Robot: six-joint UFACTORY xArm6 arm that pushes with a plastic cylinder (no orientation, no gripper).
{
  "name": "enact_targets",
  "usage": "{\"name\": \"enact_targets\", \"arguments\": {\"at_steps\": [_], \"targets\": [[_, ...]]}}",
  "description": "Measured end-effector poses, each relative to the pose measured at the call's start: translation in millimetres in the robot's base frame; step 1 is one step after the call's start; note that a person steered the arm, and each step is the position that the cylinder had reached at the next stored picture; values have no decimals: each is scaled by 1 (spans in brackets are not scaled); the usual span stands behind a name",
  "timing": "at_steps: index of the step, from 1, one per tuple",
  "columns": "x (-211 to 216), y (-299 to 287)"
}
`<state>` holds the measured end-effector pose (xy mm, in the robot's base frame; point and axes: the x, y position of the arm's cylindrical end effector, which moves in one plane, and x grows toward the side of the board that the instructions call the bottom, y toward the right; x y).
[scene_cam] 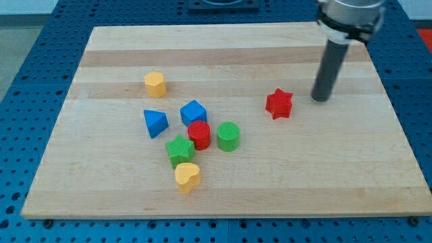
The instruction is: Move the red circle below the red star
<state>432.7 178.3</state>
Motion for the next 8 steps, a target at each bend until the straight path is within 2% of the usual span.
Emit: {"name": "enact_targets", "arguments": {"at_steps": [1, 2, 3, 4, 5, 6, 7, 8], "targets": [[43, -91], [25, -135], [50, -28], [25, -7], [-11, -16], [-10, -100], [3, -131], [98, -68]]}}
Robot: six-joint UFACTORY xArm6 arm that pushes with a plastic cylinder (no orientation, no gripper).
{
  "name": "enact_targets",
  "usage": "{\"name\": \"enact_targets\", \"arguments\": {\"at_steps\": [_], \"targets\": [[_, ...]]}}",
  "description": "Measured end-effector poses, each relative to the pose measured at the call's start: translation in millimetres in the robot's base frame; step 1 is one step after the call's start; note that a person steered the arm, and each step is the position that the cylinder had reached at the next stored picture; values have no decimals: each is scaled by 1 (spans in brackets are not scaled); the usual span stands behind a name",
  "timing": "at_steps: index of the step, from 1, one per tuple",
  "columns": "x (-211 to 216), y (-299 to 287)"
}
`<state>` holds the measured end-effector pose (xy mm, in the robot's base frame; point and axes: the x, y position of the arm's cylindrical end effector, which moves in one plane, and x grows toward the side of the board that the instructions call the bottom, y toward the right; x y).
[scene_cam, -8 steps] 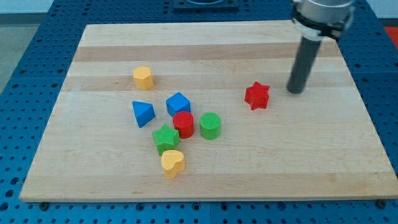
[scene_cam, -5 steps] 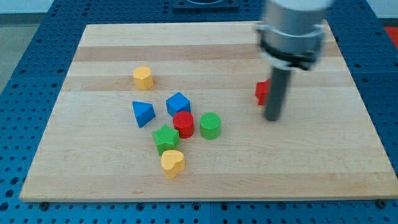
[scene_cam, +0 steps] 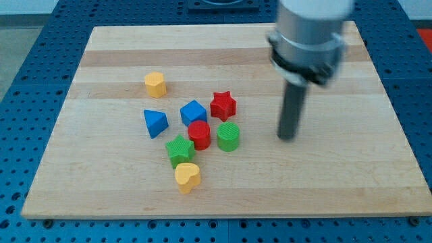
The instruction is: Move the red circle below the red star
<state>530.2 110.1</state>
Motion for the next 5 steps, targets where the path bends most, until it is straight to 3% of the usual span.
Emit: {"name": "enact_targets", "arguments": {"at_steps": [1, 2, 3, 4, 5], "targets": [[79, -105], [85, -171], [41, -137], [-31, -198], [-24, -152]]}}
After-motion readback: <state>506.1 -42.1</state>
